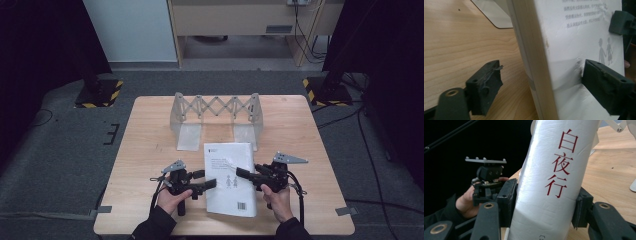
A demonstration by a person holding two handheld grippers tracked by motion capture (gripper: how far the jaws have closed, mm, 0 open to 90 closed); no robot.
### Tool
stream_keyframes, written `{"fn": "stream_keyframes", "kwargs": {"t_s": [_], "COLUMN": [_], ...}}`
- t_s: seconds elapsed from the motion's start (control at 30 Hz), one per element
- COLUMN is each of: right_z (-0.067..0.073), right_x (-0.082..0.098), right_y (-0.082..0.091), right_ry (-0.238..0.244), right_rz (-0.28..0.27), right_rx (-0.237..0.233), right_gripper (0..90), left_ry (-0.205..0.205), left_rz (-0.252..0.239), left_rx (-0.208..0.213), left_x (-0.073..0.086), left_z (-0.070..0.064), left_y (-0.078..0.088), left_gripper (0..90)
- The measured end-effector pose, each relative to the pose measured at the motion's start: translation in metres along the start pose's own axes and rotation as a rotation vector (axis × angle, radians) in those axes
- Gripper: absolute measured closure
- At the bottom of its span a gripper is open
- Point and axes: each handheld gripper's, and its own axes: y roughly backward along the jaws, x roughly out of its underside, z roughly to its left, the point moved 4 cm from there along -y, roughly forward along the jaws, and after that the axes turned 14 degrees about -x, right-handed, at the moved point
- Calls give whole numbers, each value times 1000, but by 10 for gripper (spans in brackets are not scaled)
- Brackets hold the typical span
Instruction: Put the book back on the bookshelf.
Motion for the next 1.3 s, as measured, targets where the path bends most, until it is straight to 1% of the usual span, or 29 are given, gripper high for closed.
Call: {"fn": "stream_keyframes", "kwargs": {"t_s": [0.07, 0.1, 0.13, 0.17, 0.2, 0.27, 0.3, 0.33, 0.4, 0.43, 0.47, 0.5, 0.6, 0.63, 0.67, 0.73, 0.9, 0.97, 1.0, 1.07, 1.1, 1.2, 1.23, 1.3], "right_z": [0, 0, 0, -1, -1, -1, -1, -2, -3, -3, -3, -4, -5, -5, -5, -5, -8, -9, -9, -8, -7, -3, -2, -3], "right_x": [0, 0, 1, 1, 1, 1, 1, 1, 2, 3, 3, 3, 3, 3, 3, 3, 3, 3, 2, -1, -3, -7, -7, -8], "right_y": [0, 1, 1, 1, 1, 1, 2, 2, 3, 3, 3, 4, 4, 4, 4, 4, 4, 4, 5, 6, 7, 9, 9, 9], "right_ry": [-3, -2, -2, -1, -3, -6, -9, -7, -12, -16, -16, -18, -20, -22, -23, -24, -22, -31, -36, -29, -20, 24, 31, 31], "right_rz": [-1, -1, 0, -1, 0, -1, -4, -6, -10, -11, -13, -13, -15, -14, -15, -12, -6, -12, -26, -54, -62, -65, -65, -58], "right_rx": [1, 1, 1, 1, 1, 2, 1, 0, -2, 0, 0, 0, -1, -1, -3, -8, -6, -7, -8, -13, -17, -25, -27, -25], "right_gripper": [478, 478, 478, 477, 477, 477, 477, 477, 477, 477, 476, 476, 475, 474, 473, 470, 456, 455, 456, 462, 464, 466, 463, 449], "left_ry": [11, 25, 14, -7, -42, -83, -104, -115, -136, -135, -147, -152, -141, -142, -133, -127, -125, -109, -107, -118, -128, -129, -128, -127], "left_rz": [-2, 3, 17, 37, 68, 118, 136, 150, 156, 150, 138, 138, 141, 142, 144, 145, 154, 145, 134, 104, 98, 80, 79, 76], "left_rx": [15, 32, 45, 52, 62, 90, 103, 119, 139, 148, 159, 156, 157, 156, 158, 158, 148, 146, 141, 130, 124, 117, 114, 111], "left_x": [1, 2, 5, 7, 11, 19, 22, 24, 26, 26, 25, 25, 25, 24, 24, 23, 21, 20, 18, 16, 14, 11, 11, 11], "left_z": [2, 3, 4, 3, 1, -6, -10, -14, -20, -22, -24, -24, -24, -24, -23, -22, -22, -21, -22, -23, -24, -26, -26, -26], "left_y": [-3, -4, -5, -6, -8, -12, -14, -16, -19, -20, -20, -19, -19, -18, -18, -17, -15, -15, -15, -15, -15, -15, -14, -14], "left_gripper": [109, 99, 93, 78, 53, 30, 28, 27, 33, 41, 63, 88, 98, 106, 115, 139, 166, 199, 223, 254, 265, 287, 295, 306]}}
